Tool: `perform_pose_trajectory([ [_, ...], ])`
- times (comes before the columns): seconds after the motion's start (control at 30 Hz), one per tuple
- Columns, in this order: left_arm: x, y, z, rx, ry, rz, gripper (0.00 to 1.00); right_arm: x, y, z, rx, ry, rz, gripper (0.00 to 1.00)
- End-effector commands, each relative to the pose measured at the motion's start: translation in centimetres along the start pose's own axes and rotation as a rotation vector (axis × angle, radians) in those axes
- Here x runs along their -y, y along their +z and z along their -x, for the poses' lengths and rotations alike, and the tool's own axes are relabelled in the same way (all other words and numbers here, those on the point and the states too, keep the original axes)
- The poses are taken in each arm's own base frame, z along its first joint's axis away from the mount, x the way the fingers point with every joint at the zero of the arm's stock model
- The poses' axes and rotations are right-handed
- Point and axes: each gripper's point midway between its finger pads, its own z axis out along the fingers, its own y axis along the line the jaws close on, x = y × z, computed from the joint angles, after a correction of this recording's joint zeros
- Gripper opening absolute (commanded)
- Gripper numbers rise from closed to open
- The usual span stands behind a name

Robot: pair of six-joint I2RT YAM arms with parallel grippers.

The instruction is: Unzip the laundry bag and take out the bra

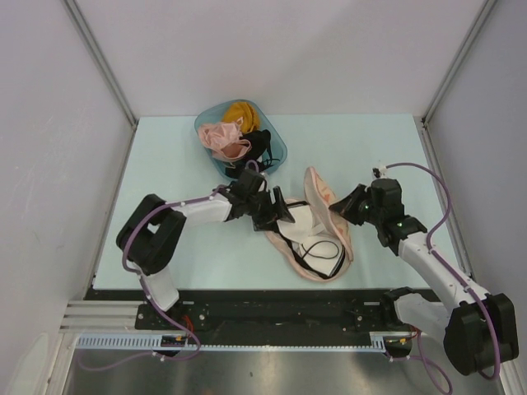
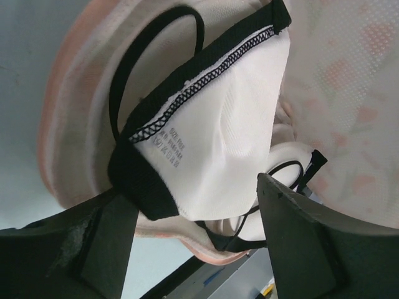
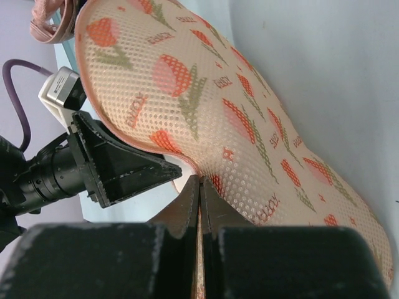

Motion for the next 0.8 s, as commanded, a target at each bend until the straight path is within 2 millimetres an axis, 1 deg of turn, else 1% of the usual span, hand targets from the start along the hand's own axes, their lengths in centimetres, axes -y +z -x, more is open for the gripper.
perform_pose_trajectory([
  [0.0,2.5,1.1,0.5,0.033,0.025,-0.034,0.69,-0.6,-0.4,0.2,0.012,-0.005,0.037,0.00],
  [0.03,2.7,1.2,0.6,0.038,0.027,-0.038,0.64,-0.5,-0.6,0.1,0.012,-0.005,0.037,0.00],
  [0.07,2.7,1.2,0.5,0.035,0.027,-0.038,0.51,-0.3,-0.6,0.0,0.014,-0.004,0.032,0.00],
  [0.1,3.0,1.2,0.8,0.042,0.031,-0.040,0.43,-0.3,-0.7,0.0,0.014,-0.004,0.032,0.00],
  [0.13,2.9,1.1,0.8,0.040,0.034,-0.028,0.34,-0.3,-0.9,0.1,0.020,-0.006,0.032,0.00],
  [0.17,3.0,1.0,0.8,0.039,0.041,-0.021,0.13,-0.3,-0.9,0.0,0.019,-0.009,0.031,0.00],
  [0.2,3.8,0.4,1.4,0.057,0.068,-0.032,0.02,-0.2,-1.0,0.0,0.020,-0.010,0.029,0.00],
  [0.23,3.8,-0.2,1.5,0.061,0.076,-0.020,0.00,-0.1,-1.0,0.1,0.023,-0.008,0.024,0.00],
  [0.27,4.4,-0.8,1.8,0.077,0.104,-0.026,0.00,0.0,-1.1,0.1,0.026,-0.008,0.022,0.00],
  [0.3,5.8,-2.6,2.3,0.114,0.127,-0.054,0.00,0.2,-1.1,0.0,0.023,-0.007,0.016,0.00],
  [0.33,6.7,-3.7,2.7,0.139,0.145,-0.072,0.00,0.3,-1.2,0.0,0.024,-0.009,0.015,0.00],
  [0.37,8.2,-5.3,3.4,0.179,0.186,-0.102,0.00,0.6,-1.2,-0.1,0.025,-0.004,0.009,0.00],
  [0.4,9.9,-7.7,3.9,0.231,0.214,-0.132,0.01,0.7,-1.1,-0.1,0.023,-0.003,0.008,0.00],
  [0.43,11.1,-9.4,4.3,0.269,0.239,-0.153,0.00,0.9,-1.1,-0.2,0.023,0.001,0.005,0.00],
  [0.47,12.8,-11.5,5.1,0.313,0.280,-0.172,0.00,1.0,-1.0,-0.2,0.023,0.002,0.005,0.00],
  [0.5,14.3,-14.0,5.6,0.369,0.310,-0.202,0.00,1.1,-1.0,-0.3,0.022,0.003,0.004,0.00],
  [0.53,15.3,-15.5,6.0,0.400,0.331,-0.218,0.00,1.3,-1.0,-0.4,0.020,0.005,0.002,0.00],
  [0.57,17.2,-17.8,6.7,0.445,0.367,-0.256,0.00,1.3,-0.9,-0.4,0.021,0.006,0.001,0.00],
  [0.6,18.4,-19.7,6.6,0.464,0.389,-0.293,0.00,1.5,-0.9,-0.5,0.020,0.007,0.001,0.00],
  [0.63,19.0,-21.1,7.2,0.492,0.402,-0.312,0.01,1.4,-0.9,-0.4,0.024,0.005,0.005,0.00],
  [0.67,20.5,-23.4,7.7,0.527,0.420,-0.345,0.00,1.3,-0.9,-0.4,0.024,0.006,0.007,0.00],
  [0.7,21.2,-24.7,8.1,0.548,0.430,-0.357,0.00,1.5,-0.9,-0.5,0.023,0.007,0.006,0.00],
  [0.73,21.2,-25.8,9.5,0.576,0.433,-0.347,0.00,1.5,-0.9,-0.5,0.023,0.005,0.006,0.00],
  [0.77,22.6,-28.4,10.1,0.615,0.450,-0.372,0.01,1.5,-0.9,-0.6,0.022,0.007,0.007,0.00],
])
